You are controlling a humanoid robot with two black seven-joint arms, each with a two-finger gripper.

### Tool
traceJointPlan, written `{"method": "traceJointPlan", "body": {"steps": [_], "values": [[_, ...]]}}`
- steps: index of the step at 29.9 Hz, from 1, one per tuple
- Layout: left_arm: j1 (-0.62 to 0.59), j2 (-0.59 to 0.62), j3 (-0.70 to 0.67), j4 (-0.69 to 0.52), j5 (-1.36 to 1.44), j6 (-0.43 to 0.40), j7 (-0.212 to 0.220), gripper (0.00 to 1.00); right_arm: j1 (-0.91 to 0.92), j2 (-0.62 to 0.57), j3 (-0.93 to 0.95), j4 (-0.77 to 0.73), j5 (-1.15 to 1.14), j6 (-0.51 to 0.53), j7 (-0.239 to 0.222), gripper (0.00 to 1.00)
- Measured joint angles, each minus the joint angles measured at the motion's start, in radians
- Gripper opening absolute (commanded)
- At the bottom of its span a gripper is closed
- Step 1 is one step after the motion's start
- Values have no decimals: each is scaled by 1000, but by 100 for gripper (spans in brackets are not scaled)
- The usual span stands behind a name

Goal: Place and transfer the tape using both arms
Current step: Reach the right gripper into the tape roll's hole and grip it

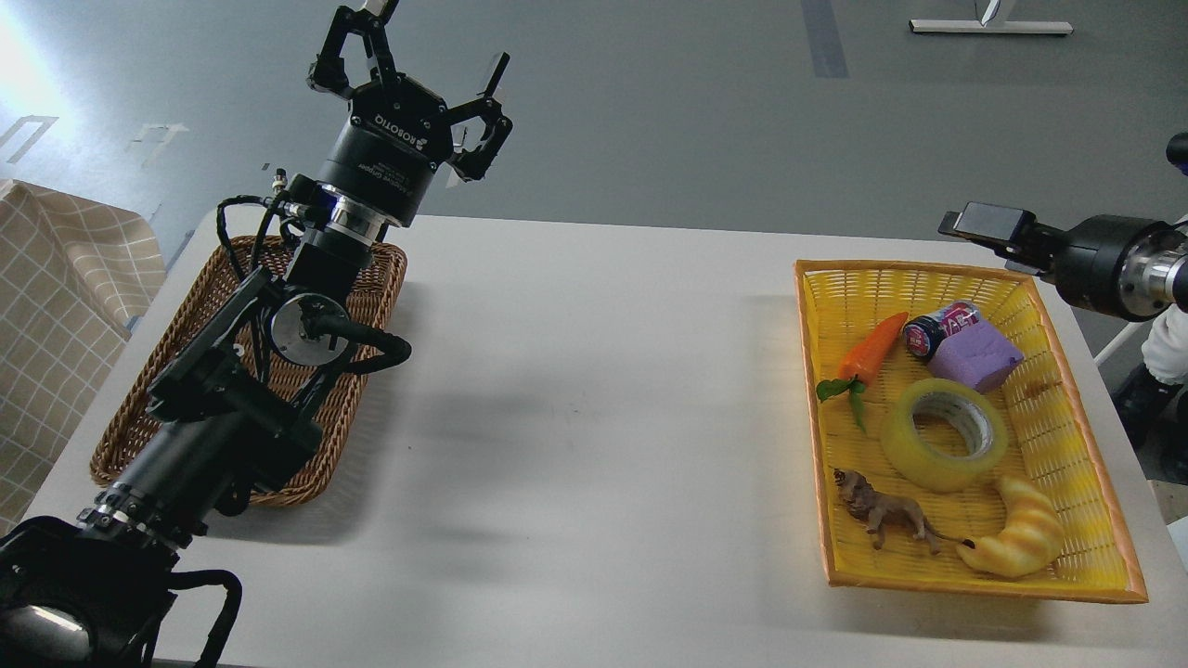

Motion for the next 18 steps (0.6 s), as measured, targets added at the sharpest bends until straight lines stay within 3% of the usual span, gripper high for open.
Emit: {"method": "traceJointPlan", "body": {"steps": [8,18], "values": [[2,3,0,0,0,0,0,98,-2,-119,-107,88,-5,0,-1,99],[-1,6,-5,0,0,0,0,98,-7,-156,-224,157,-129,0,-6,98]]}}
